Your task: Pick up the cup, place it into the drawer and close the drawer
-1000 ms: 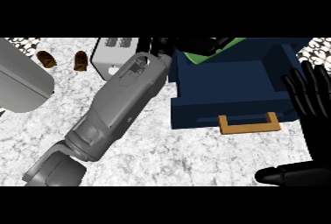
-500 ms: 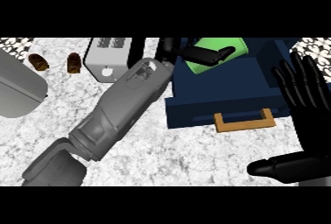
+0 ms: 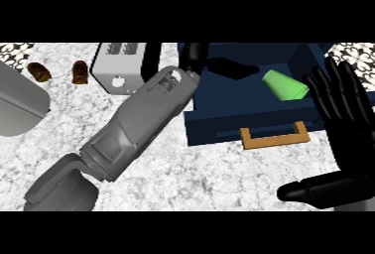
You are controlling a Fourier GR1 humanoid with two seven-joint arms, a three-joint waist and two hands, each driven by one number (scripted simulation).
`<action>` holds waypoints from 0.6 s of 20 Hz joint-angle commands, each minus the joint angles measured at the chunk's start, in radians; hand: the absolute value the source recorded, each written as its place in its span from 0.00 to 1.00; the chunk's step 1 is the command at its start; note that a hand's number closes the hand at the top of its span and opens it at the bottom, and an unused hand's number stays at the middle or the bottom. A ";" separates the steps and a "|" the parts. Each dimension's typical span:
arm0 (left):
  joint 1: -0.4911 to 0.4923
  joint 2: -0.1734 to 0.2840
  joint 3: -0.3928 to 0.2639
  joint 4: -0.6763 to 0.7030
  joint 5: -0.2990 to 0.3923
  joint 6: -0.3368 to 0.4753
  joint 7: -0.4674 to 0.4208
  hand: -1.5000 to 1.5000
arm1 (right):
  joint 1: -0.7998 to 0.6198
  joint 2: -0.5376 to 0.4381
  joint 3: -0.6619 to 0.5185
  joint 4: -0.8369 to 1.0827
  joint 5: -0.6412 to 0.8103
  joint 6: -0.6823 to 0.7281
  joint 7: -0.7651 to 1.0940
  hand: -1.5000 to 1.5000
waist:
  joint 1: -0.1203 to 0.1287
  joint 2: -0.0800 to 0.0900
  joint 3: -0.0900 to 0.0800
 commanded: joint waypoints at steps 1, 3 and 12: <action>0.013 0.000 -0.017 -0.035 0.053 0.007 -0.020 0.00 | 0.014 -0.010 -0.018 -0.041 -0.050 0.007 0.041 0.00 | -0.008 -0.003 0.000; 0.048 0.000 -0.010 -0.074 0.091 -0.018 -0.078 0.00 | 0.021 0.024 0.002 0.004 -0.027 0.006 -0.028 0.00 | 0.006 -0.002 0.000; 0.026 0.022 0.130 -0.109 0.162 -0.149 -0.148 0.00 | 0.083 -0.058 -0.079 -0.100 -0.171 0.065 0.082 0.00 | 0.085 -0.024 -0.001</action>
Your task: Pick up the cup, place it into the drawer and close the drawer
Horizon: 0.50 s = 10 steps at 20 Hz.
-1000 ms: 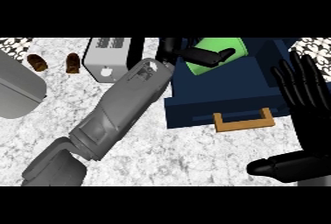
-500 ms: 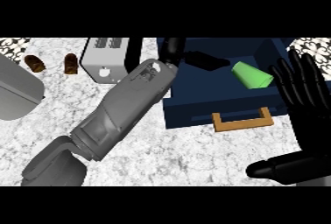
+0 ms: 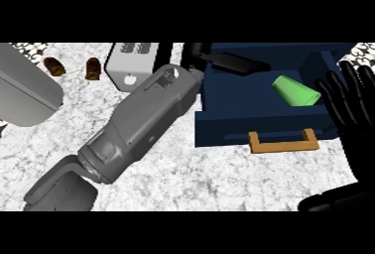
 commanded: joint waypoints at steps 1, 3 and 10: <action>0.029 -0.004 0.049 -0.041 0.011 -0.045 0.000 0.00 | 0.004 -0.062 -0.089 0.004 -0.091 0.052 0.002 1.00 | 0.040 -0.009 0.000; 0.053 0.048 0.069 -0.096 0.022 -0.035 0.042 0.00 | 0.057 -0.020 0.007 -0.021 0.000 0.063 -0.036 1.00 | 0.056 -0.013 0.000; 0.219 0.134 0.097 -0.303 0.032 0.024 0.071 0.00 | 0.089 -0.147 0.003 -0.048 0.097 0.175 -0.039 1.00 | 0.082 -0.021 -0.001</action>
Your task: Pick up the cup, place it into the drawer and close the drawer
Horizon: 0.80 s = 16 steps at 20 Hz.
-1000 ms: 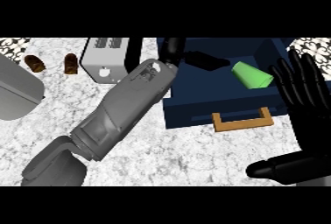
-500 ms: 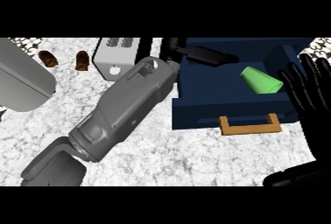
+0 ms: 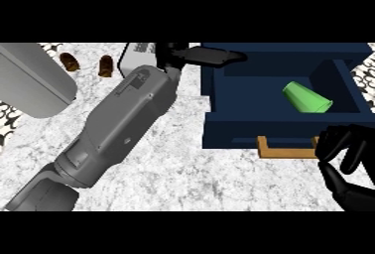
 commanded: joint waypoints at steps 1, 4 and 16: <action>0.132 0.065 0.014 -0.152 0.002 0.024 0.023 0.00 | 0.031 -0.014 0.032 -0.020 0.102 0.020 -0.027 1.00 | 0.018 -0.004 0.000; 0.233 0.164 0.029 -0.267 0.017 -0.011 0.059 0.00 | 0.014 -0.043 0.054 -0.023 0.154 0.022 0.017 1.00 | 0.031 -0.005 -0.001; 0.679 0.409 0.108 -0.717 0.062 -0.088 0.155 0.00 | 0.017 -0.069 0.129 0.131 0.436 0.032 -0.114 1.00 | 0.016 0.003 0.000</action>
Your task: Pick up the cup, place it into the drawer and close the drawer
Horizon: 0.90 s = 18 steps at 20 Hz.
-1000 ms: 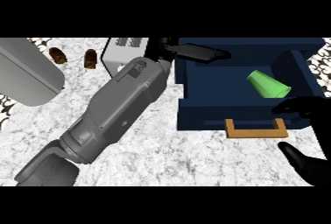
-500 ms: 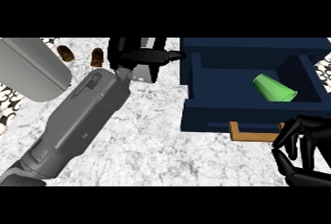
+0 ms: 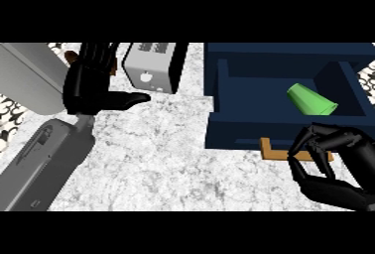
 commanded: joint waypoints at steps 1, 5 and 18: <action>0.161 0.046 0.006 -0.114 0.002 -0.044 -0.023 0.00 | -0.036 -0.023 0.084 0.064 0.196 -0.010 -0.075 1.00 | 0.010 0.003 0.000; 0.180 0.083 0.051 -0.109 0.030 -0.101 -0.009 0.00 | -0.058 -0.125 0.129 0.176 0.375 0.003 -0.215 1.00 | 0.006 0.009 0.001; 0.453 0.130 0.172 -0.233 0.000 -0.233 -0.054 0.00 | -0.228 0.016 0.255 0.704 0.719 -0.272 -0.350 0.00 | -0.011 0.008 0.001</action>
